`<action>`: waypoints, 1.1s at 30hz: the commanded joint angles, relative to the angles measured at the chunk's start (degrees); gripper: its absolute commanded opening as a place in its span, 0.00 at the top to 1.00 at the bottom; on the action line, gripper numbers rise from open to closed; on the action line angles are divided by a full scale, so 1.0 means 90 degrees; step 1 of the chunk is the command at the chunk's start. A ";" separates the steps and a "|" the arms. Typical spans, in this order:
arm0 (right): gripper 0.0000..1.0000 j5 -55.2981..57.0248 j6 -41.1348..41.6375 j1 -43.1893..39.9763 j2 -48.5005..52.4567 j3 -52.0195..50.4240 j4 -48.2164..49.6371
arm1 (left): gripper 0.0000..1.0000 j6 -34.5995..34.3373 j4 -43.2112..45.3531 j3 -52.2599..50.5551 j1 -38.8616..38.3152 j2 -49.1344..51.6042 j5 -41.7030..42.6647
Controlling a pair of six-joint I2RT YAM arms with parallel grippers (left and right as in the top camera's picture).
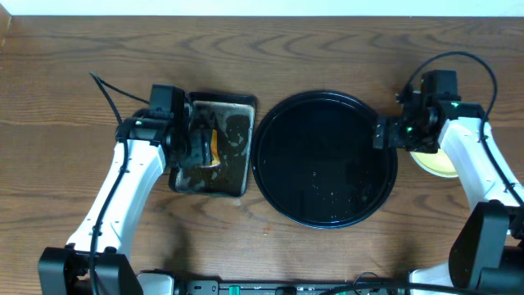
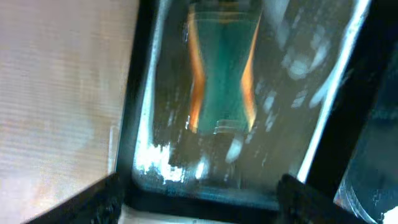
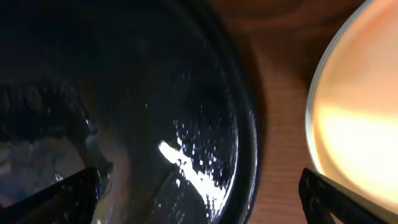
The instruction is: Clean dirty plates on tray and stack at the side
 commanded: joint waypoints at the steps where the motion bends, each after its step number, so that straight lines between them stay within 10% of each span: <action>1: 0.01 0.0223 0.0097 0.0034 -0.0277 -0.0012 -0.0211 | 0.19 0.0049 -0.0542 0.0032 0.0049 0.0024 -0.0104; 9: 0.01 0.0272 0.0192 0.0068 -0.1440 -0.0265 -0.0389 | 0.18 0.0032 -0.0617 -0.0274 0.0049 -0.0580 -0.0102; 23: 0.01 0.0585 0.0187 0.0277 -0.4624 -0.2511 0.0884 | 0.18 0.0032 0.0923 -0.2399 0.0049 -0.4779 -0.0131; 33: 0.01 0.0583 0.0189 0.0277 -0.4750 -0.2535 0.0843 | 0.18 0.0032 0.0901 -0.2399 0.0049 -0.5404 -0.0129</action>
